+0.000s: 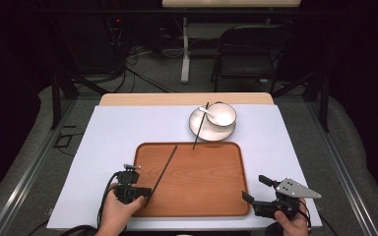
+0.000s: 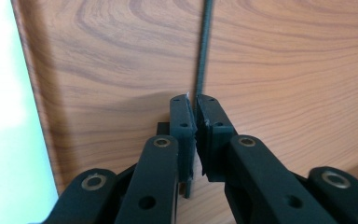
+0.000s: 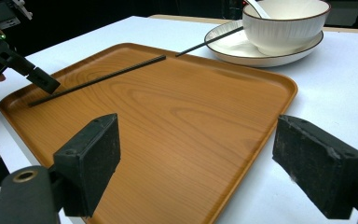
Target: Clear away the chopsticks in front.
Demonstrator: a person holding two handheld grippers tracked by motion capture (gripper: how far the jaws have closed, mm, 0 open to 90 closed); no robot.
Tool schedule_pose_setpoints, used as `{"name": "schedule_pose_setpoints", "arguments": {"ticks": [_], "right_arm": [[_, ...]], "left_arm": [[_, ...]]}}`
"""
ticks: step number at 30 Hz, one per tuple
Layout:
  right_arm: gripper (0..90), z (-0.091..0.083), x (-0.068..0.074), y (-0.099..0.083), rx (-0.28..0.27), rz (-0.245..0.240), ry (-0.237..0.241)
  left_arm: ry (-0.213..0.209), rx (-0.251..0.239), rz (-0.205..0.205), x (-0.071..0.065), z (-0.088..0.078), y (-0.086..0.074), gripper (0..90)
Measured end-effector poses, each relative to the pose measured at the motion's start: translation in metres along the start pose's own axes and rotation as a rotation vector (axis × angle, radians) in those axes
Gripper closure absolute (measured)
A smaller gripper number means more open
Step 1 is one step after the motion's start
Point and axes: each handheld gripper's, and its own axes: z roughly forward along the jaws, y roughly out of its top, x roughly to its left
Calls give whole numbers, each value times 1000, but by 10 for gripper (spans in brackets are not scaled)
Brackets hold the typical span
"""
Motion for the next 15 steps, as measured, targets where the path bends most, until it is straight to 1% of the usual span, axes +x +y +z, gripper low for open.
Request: {"name": "schedule_pose_setpoints", "arguments": {"ticks": [4,5,8,10,12,13,14,15], "right_arm": [[145,0,0,0,0,0,0],[144,0,0,0,-1,1,0],[145,0,0,0,-1,1,0],[145,0,0,0,-1,1,0],[145,0,0,0,-1,1,0],[145,0,0,0,-1,1,-1],[145,0,0,0,-1,1,-1],[145,0,0,0,-2,0,0]], "left_arm": [[-4,1,3,0,0,0,851],[-4,-5,2,-1,0,0,850],[-10,-9,9,-1,-2,1,830],[-20,-21,14,-2,-5,4,804],[-25,-45,19,-3,-8,8,758],[-30,-48,20,-4,-10,10,730],[-39,-61,30,-4,-12,14,710],[-41,-70,28,-5,-13,16,678]]}}
